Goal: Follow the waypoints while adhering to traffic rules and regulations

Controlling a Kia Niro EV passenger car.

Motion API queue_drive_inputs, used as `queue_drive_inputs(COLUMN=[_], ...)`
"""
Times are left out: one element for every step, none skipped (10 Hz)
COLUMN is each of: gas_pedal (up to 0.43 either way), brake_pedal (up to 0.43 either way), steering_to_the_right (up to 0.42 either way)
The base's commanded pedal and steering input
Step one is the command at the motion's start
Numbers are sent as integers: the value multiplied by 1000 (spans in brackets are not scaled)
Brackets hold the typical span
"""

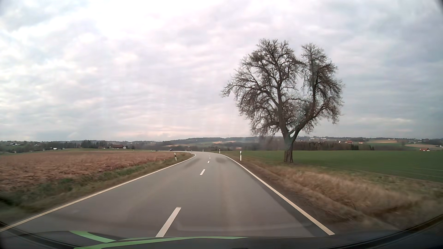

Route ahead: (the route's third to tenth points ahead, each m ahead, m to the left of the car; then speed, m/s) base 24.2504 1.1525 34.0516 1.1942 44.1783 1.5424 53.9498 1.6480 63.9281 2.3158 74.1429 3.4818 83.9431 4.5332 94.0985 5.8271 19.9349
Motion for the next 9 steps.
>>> queue_drive_inputs(gas_pedal=[157,157,157,157,157,157,157,157,157], brake_pedal=[0,0,0,0,0,0,0,0,0], steering_to_the_right=[0,0,0,0,-1,-1,-3,-5,-6])
